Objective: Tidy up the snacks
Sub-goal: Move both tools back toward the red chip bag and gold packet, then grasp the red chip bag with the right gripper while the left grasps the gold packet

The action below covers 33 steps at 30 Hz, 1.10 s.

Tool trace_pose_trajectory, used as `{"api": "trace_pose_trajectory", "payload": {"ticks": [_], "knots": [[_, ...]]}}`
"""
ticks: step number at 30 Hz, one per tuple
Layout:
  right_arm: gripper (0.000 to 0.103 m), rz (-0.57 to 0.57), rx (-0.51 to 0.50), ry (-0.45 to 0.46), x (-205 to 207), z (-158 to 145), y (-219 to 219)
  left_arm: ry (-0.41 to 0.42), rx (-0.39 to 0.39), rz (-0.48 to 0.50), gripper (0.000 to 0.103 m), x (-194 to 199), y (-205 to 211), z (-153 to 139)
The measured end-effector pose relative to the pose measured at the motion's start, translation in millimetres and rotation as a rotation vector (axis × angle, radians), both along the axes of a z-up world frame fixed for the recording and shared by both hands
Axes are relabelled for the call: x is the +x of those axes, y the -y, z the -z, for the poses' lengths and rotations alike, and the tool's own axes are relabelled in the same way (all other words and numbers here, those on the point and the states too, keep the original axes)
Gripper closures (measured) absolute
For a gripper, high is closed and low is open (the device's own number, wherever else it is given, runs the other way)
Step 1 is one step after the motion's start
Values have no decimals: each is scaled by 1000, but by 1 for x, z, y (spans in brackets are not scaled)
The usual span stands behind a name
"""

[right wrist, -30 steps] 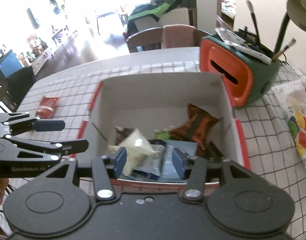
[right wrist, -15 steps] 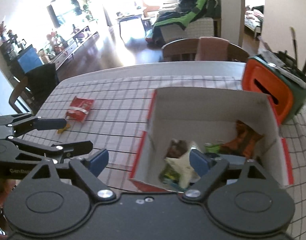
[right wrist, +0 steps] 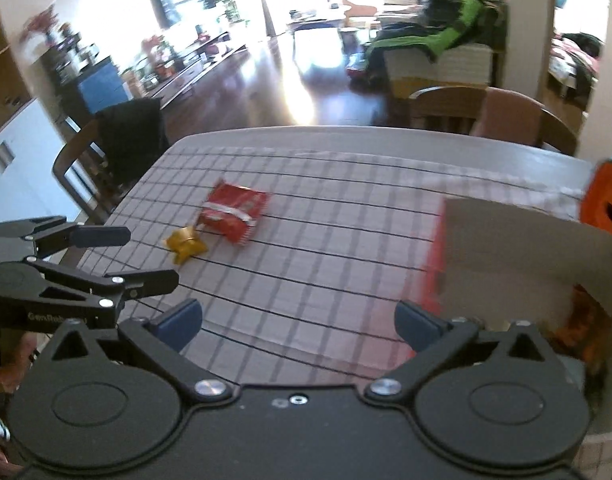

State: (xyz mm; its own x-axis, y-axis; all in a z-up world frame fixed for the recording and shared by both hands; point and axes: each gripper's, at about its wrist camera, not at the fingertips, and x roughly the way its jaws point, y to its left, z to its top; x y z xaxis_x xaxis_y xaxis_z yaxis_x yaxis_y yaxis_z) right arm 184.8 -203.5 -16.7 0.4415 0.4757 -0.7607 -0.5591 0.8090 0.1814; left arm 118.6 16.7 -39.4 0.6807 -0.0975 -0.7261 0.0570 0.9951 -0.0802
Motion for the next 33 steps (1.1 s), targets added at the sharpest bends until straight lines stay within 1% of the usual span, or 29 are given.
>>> {"api": "trace_pose_trajectory", "payload": {"ticks": [5,9,12,15,20,25,30,33], "knots": [[0,-111,-27,26,12,4,-46,-22,6,15,17,4,-41,11],[0,-200,-78,42,23,12,-88,-43,19,31,17,13,-64,24],[0,-278,-91,66,33,22,-114,-56,19,38,17,21,-79,35],[0,-336,-121,65,49,34,-134,-72,12,45,17,32,-92,47],[0,-457,-174,76,70,51,-166,-106,16,50,17,49,-104,67],[0,-562,-219,87,92,65,-196,-131,26,78,17,64,-109,83],[0,-629,-254,94,118,80,-221,-167,20,99,17,79,-115,98],[0,-661,-302,97,124,90,-237,-175,23,107,18,86,-116,106]]}}
